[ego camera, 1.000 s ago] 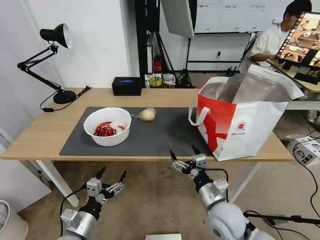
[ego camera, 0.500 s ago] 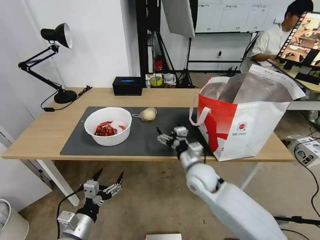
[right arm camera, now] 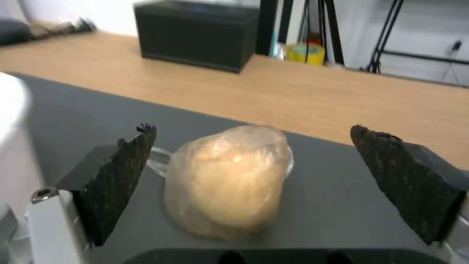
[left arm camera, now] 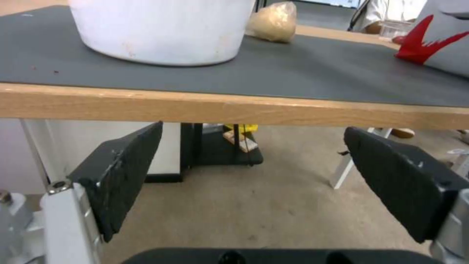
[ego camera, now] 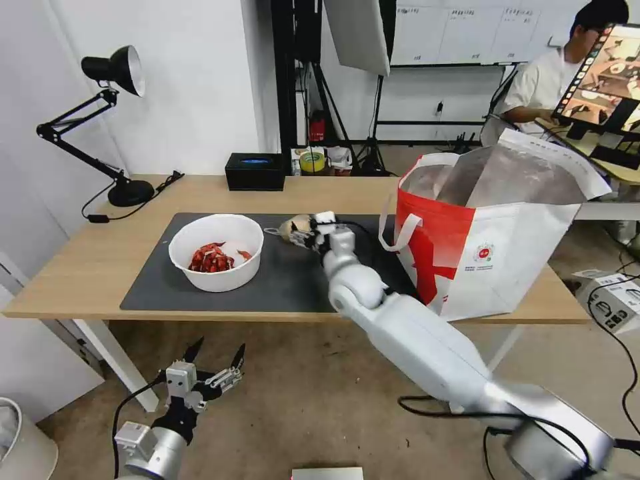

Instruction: Pick up the trash from the table and place it into the takeout bag.

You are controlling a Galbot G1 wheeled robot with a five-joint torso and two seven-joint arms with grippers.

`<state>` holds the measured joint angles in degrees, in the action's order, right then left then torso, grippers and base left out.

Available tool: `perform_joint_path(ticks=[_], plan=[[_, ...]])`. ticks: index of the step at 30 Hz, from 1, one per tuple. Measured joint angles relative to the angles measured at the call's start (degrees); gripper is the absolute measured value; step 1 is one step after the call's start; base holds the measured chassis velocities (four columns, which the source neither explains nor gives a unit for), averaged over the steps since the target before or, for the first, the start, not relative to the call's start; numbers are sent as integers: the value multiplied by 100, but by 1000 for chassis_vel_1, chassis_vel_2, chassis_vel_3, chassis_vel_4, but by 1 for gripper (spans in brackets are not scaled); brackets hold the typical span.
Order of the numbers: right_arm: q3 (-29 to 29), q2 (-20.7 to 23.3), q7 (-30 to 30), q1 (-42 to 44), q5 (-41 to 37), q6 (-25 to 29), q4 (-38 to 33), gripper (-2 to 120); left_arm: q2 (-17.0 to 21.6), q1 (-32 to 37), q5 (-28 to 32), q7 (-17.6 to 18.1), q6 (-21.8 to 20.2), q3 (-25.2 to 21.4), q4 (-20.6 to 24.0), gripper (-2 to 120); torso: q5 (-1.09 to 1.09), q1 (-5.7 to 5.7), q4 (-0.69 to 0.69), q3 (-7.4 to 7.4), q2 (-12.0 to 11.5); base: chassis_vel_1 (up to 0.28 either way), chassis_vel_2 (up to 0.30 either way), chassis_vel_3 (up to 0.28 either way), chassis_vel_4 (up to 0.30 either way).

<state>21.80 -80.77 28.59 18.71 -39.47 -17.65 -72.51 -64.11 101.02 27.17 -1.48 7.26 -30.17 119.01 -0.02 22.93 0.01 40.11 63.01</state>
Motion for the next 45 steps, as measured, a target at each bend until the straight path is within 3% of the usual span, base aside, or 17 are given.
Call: perform_joint_path(ticks=[2, 8, 15, 43, 45], plan=[[-33, -363, 7, -249, 35, -107, 582, 100, 15, -12, 9, -1, 6, -10, -17, 100, 1, 0, 0, 0, 0, 0, 0, 0, 0], [-168, -792, -3, -540, 212, -303, 1320, 100, 59, -75, 58, -2, 13, -7, -55, 100, 0, 0, 0, 0, 1, 0, 0, 0, 0], [-233, -954, -107, -658, 333, -412, 1776, 100, 134, -164, 127, -4, 15, 41, -94, 100, 1, 0, -1, 0, 1, 0, 0, 0, 0], [-197, -927, -436, -571, 404, -662, 2034, 100, 109, -233, 120, -9, 22, 120, -136, 100, 2, -1, -1, 0, 1, 0, 0, 0, 0], [-191, -926, -436, -550, 398, -680, 1989, 91, 111, -240, 121, -9, 23, 124, -131, 100, 2, -1, -1, 0, 1, 0, 0, 0, 0]])
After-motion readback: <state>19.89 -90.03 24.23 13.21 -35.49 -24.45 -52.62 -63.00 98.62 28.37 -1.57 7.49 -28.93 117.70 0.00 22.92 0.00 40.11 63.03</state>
